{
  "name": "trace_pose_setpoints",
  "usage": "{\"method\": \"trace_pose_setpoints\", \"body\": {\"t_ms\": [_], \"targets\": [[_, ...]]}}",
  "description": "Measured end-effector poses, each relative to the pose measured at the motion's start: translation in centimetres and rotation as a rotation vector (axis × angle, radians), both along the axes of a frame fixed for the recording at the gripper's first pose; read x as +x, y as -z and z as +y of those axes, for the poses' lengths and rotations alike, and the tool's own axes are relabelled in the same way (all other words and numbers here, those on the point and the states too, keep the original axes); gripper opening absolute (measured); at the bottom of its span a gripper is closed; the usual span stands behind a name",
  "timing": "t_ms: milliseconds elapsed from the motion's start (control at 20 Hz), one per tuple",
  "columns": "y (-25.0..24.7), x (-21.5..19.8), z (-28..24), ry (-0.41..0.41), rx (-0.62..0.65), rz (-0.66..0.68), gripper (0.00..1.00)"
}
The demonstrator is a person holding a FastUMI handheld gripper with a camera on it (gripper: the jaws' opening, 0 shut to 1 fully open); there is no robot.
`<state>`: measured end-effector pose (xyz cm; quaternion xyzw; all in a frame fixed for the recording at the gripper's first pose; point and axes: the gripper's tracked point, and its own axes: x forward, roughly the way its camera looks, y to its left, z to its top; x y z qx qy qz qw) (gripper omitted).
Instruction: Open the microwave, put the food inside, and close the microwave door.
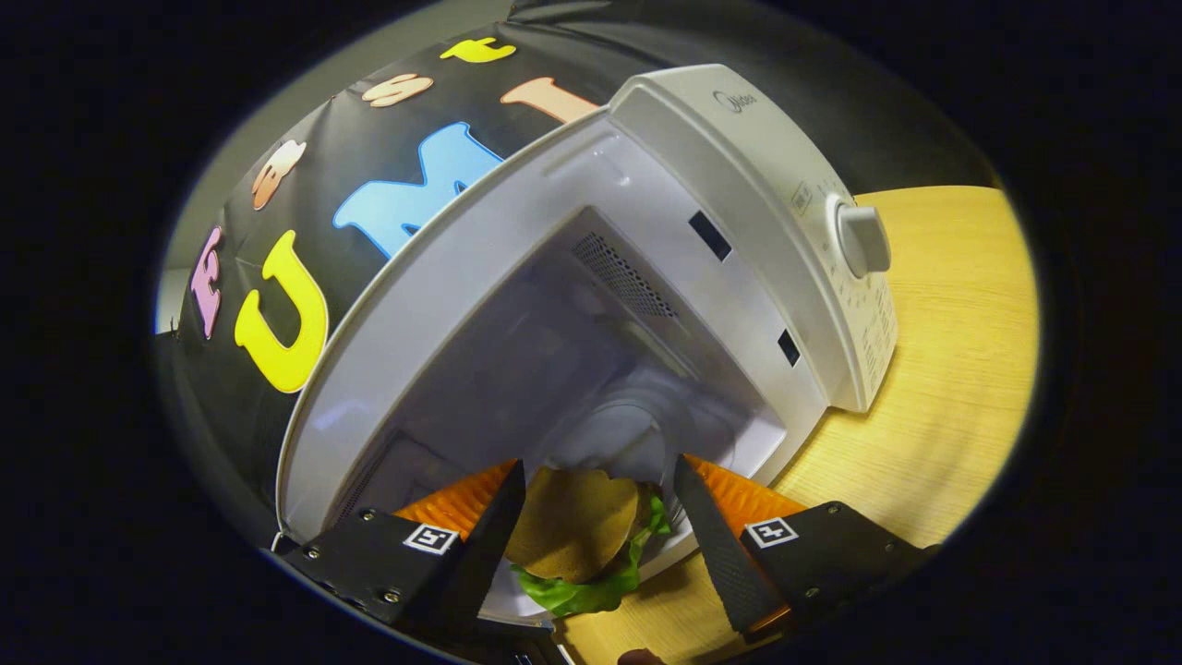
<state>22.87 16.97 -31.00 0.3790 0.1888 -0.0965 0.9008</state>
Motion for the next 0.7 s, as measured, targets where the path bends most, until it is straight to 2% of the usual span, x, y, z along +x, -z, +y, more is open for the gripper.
{"method": "trace_pose_setpoints", "body": {"t_ms": [200, 700], "targets": [[-2.3, -2.1, -0.7, -0.031, -0.045, 0.001, 0.97], [-10.8, -9.4, -1.5, -0.191, -0.237, -0.077, 0.97]]}}
